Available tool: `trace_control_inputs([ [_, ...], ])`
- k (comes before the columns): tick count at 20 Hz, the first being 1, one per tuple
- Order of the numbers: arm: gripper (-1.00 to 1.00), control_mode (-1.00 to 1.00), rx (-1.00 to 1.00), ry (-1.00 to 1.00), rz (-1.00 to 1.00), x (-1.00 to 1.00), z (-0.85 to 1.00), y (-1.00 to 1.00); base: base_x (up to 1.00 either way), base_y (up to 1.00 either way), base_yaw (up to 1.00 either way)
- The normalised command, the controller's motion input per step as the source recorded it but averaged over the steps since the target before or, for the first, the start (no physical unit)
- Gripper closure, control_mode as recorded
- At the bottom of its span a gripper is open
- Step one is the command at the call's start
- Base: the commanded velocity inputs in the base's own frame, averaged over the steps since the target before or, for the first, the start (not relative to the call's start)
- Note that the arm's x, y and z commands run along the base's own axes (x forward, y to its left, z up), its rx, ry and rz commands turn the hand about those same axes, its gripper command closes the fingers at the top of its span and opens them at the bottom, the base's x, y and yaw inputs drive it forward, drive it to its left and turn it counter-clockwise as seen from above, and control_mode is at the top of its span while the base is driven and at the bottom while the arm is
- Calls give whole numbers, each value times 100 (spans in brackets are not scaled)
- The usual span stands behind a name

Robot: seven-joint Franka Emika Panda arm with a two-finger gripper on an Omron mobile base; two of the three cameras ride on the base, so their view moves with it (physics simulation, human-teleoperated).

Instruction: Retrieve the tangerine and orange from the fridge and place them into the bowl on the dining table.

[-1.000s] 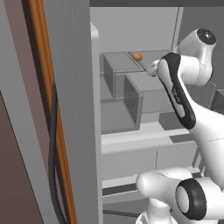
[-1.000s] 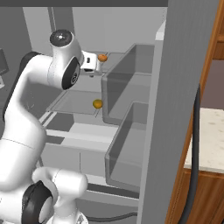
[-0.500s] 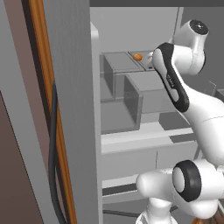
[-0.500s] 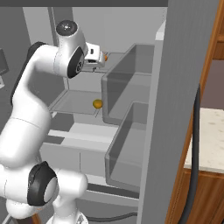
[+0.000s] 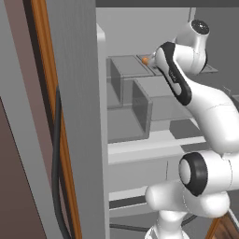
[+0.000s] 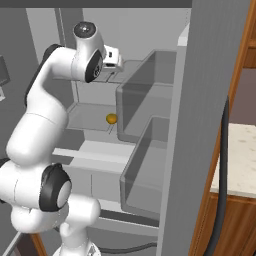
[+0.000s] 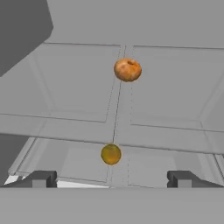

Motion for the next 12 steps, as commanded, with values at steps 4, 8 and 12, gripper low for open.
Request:
trace_control_inputs([
  [4, -100, -100, 0, -1, 0, 53, -6, 0, 0, 0, 0],
  [8, -100, -100, 0, 0, 0, 54, -2, 0, 0, 0, 0],
  [12, -100, -100, 0, 0, 0, 51, 0, 0, 0, 0, 0],
])
